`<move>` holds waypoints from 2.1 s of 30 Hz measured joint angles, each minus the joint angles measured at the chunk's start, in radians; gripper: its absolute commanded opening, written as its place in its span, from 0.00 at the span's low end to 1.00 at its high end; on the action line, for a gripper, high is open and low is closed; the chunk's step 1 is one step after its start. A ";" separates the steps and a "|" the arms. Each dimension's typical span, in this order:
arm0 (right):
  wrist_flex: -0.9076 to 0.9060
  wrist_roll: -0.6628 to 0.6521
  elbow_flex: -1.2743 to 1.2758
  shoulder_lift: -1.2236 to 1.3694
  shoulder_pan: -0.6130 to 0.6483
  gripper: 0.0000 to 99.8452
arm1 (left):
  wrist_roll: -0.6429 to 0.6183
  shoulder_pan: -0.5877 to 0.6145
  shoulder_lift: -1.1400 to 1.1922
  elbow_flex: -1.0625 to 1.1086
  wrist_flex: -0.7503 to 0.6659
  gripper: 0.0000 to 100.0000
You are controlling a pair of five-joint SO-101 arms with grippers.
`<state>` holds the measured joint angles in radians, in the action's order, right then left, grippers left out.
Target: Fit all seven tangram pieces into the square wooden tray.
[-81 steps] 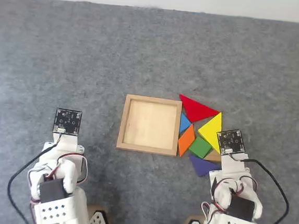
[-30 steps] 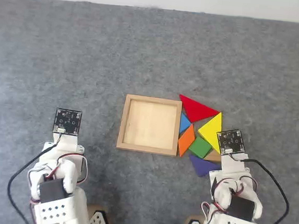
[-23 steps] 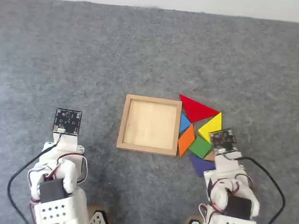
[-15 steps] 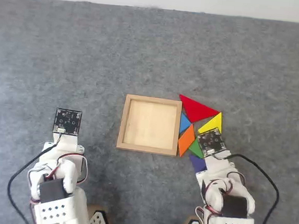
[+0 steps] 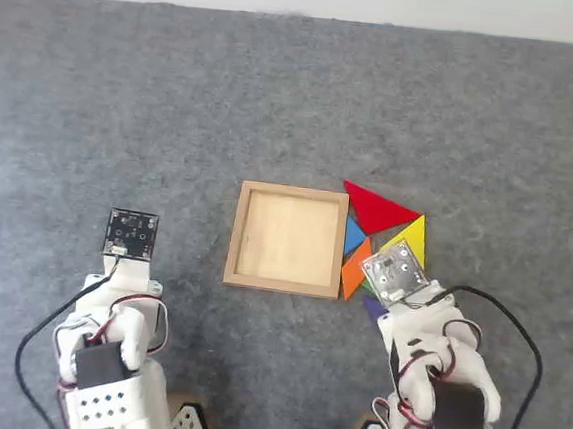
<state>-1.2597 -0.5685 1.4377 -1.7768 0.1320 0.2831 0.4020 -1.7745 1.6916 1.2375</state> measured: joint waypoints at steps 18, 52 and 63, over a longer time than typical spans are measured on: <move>0.319 0.008 -0.568 1.177 0.198 0.11 | -0.011 0.000 -0.006 -0.334 0.002 0.02; 0.379 -0.302 -1.134 2.058 0.121 0.24 | -0.034 -0.075 -0.009 -0.035 -0.140 0.06; 0.350 -0.448 -1.155 2.082 0.068 0.24 | -0.028 -0.075 -0.009 -0.035 -0.140 0.06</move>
<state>-0.9099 -1.0165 0.2823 0.3053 0.1995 0.2555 0.3268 -1.7837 1.6563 1.0978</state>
